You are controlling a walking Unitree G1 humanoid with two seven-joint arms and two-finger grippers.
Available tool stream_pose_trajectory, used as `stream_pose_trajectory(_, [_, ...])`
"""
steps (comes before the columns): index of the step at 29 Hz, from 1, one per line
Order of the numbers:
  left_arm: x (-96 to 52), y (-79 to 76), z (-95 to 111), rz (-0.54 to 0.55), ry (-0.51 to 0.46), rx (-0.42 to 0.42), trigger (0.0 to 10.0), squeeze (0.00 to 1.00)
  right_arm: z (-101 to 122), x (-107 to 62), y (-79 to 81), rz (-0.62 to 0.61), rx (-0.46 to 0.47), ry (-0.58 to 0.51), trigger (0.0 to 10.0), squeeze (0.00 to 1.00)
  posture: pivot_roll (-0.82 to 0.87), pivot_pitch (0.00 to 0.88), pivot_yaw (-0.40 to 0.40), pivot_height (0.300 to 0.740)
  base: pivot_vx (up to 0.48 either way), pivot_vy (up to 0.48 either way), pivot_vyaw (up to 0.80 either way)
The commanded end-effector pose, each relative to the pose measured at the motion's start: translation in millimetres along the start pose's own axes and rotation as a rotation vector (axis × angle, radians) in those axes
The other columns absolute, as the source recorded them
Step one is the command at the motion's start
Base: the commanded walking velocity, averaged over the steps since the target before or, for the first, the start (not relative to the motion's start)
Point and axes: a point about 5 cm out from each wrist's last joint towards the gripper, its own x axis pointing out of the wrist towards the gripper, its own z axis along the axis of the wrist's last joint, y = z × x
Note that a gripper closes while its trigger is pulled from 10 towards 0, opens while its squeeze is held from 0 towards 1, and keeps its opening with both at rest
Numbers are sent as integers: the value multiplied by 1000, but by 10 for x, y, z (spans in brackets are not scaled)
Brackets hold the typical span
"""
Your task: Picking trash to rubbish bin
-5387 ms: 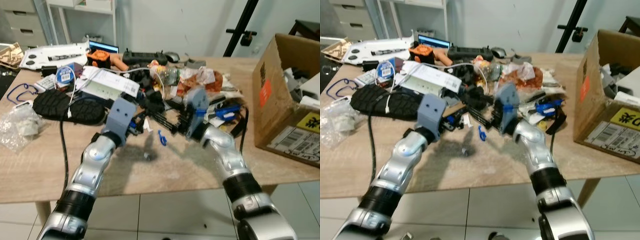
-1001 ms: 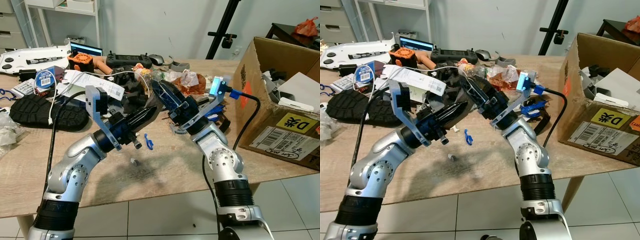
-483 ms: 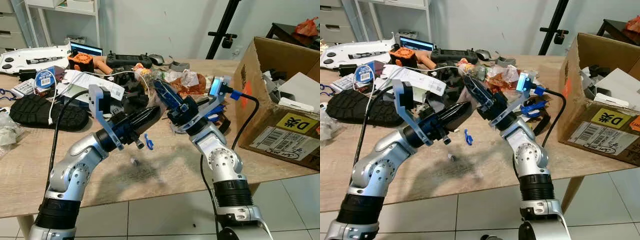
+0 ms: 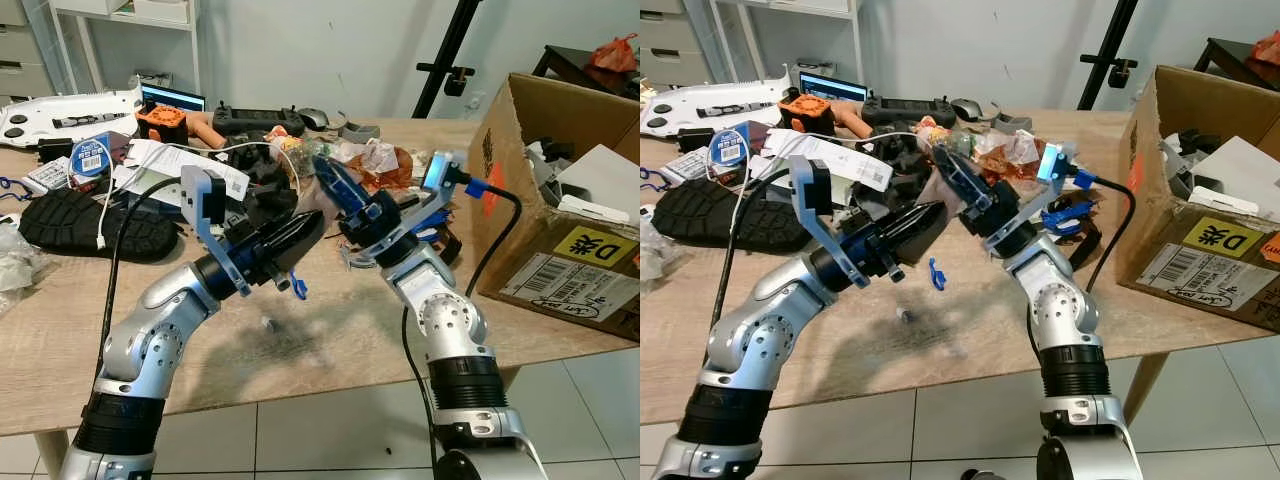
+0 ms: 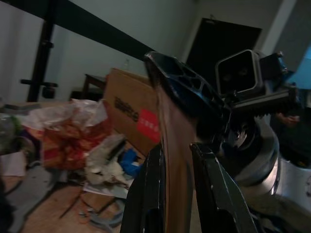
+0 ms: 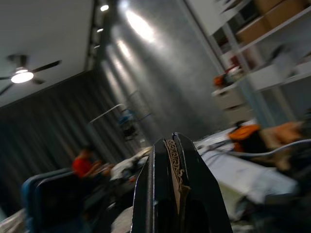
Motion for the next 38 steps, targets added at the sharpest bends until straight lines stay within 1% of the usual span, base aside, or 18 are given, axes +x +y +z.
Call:
stream_pose_trajectory(1, [26,-1,-5,1,-9,4,10000,1000,121,-53,-75,-43,-25,-52,0,0,9,117,-110,740,0,0,0])
stream_pose_trajectory(10, [27,0,25,5,-30,5,10000,1000,395,-54,-150,-61,-98,-100,0,0,6,117,-108,740,0,0,0])
stream_pose_trajectory(12, [28,83,34,84,-34,59,10000,1000,501,-65,-174,-67,-133,-111,0,0,5,118,-108,740,0,0,0])
stream_pose_trajectory(14, [-9,252,-23,220,34,141,10000,1000,734,-74,-207,-87,-202,-156,0,0,4,123,-107,740,0,0,0])
stream_pose_trajectory(15, [-33,309,-52,264,65,158,10000,75,856,-79,-216,-98,-237,-183,0,0,1,125,-106,740,0,0,0])
stream_pose_trajectory(16, [-47,335,-63,283,78,164,10000,0,997,-89,-221,-109,-281,-213,0,0,-1,126,-104,740,0,0,0])
stream_pose_trajectory(18, [-53,342,-66,289,79,164,10000,0,1080,-97,-221,-116,-308,-231,0,0,-1,126,-104,740,0,0,0])
stream_pose_trajectory(20, [-58,361,-80,311,98,181,10000,0,1382,-136,-243,-200,-472,-262,0,0,1,134,-98,740,0,0,0])
stream_pose_trajectory(22, [-60,369,-86,319,107,191,10000,0,1483,-150,-249,-236,-530,-271,0,0,1,135,-95,740,0,0,0])
stream_pose_trajectory(23, [-73,400,-97,350,122,211,10000,0,1602,-168,-263,-294,-611,-267,353,0,0,139,-89,740,0,0,0])
stream_pose_trajectory(24, [-105,457,-108,401,141,242,10000,0,1780,-207,-274,-375,-762,-236,3255,0,-6,143,-81,740,0,0,0])
stream_pose_trajectory(25, [-105,457,-108,401,141,242,10000,0,1780,-207,-274,-375,-762,-236,3255,0,-6,143,-81,740,0,0,0])
stream_pose_trajectory(26, [-126,483,-106,425,145,248,10000,0,1883,-236,-266,-415,-871,-203,7137,0,-11,143,-76,740,0,0,0])
stream_pose_trajectory(27, [-140,502,-106,443,152,274,10000,0,1993,-277,-252,-450,-950,-189,9922,0,-13,146,-77,740,0,0,0])
stream_pose_trajectory(29, [-160,524,-119,475,173,340,10000,0,2173,-368,-231,-527,-1084,-156,10000,0,-14,152,-78,740,0,0,0])
stream_pose_trajectory(31, [-167,529,-132,488,182,365,10000,0,2228,-411,-234,-560,-1134,-133,10000,0,-14,152,-78,740,0,0,0])
stream_pose_trajectory(33, [-192,511,-196,528,177,371,10000,0,2372,-605,-271,-679,-1292,-52,10000,0,-22,158,-80,740,0,0,0])
stream_pose_trajectory(38, [-211,453,-271,530,184,380,10000,0,2528,-826,-320,-831,-1384,-45,10000,0,-23,160,-82,740,0,0,0])
